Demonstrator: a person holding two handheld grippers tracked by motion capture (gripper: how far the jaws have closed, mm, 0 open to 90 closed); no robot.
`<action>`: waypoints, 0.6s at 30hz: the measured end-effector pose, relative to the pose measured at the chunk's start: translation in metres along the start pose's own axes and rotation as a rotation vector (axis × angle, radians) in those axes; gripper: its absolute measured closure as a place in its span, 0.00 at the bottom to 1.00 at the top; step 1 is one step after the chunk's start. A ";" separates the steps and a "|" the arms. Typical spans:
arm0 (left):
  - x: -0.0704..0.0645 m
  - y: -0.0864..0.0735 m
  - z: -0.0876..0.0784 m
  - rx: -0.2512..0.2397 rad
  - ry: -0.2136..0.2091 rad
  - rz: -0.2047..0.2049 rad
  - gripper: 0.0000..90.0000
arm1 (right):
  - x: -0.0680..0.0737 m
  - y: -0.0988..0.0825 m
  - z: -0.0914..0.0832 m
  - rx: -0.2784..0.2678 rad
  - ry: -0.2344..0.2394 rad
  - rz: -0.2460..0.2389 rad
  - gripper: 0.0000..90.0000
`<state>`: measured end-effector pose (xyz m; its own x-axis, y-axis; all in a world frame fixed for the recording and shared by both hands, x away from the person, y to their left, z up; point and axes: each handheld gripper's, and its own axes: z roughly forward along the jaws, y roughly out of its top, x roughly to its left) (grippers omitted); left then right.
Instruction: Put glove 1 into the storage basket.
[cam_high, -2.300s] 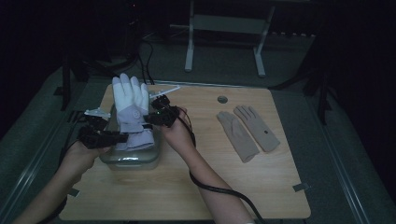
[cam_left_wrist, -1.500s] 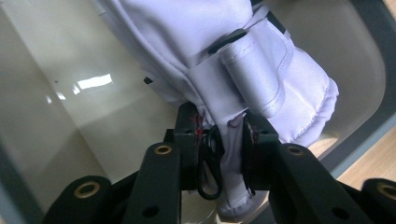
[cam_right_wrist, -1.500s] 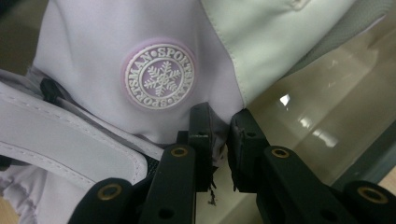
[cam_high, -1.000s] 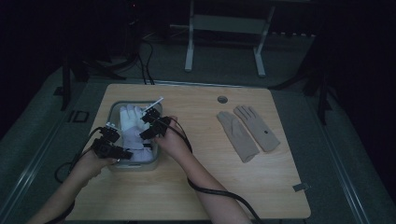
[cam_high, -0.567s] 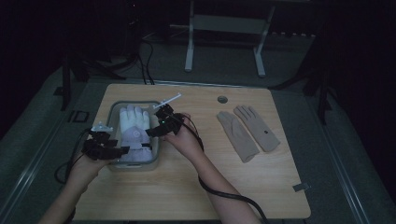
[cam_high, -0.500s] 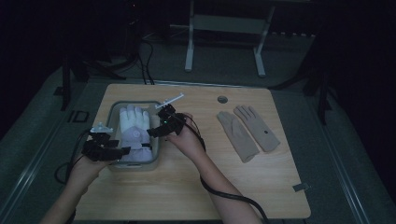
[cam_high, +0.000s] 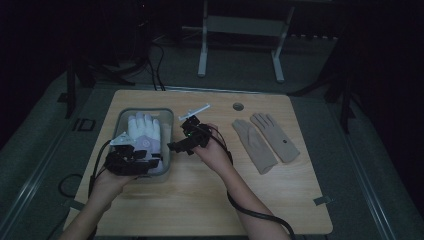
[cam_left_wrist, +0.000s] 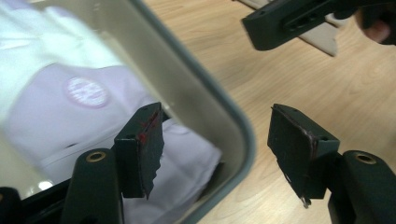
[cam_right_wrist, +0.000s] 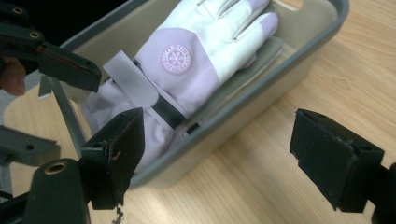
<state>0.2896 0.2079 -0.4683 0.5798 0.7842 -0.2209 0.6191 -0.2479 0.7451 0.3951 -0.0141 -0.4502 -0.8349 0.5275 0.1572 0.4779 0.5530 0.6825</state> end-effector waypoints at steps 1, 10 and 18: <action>-0.003 0.001 0.002 0.004 -0.005 0.012 0.41 | -0.001 -0.001 -0.002 -0.002 -0.007 -0.003 0.20; -0.027 0.004 0.021 0.005 -0.065 0.072 0.39 | -0.007 -0.019 -0.023 -0.013 -0.043 -0.026 0.18; -0.045 0.002 0.042 0.009 -0.118 0.102 0.28 | -0.018 -0.043 -0.040 -0.004 -0.074 -0.041 0.17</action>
<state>0.2866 0.1487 -0.4835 0.6977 0.6828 -0.2169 0.5582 -0.3282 0.7621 0.3792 -0.0731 -0.4537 -0.8309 0.5513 0.0760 0.4428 0.5723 0.6902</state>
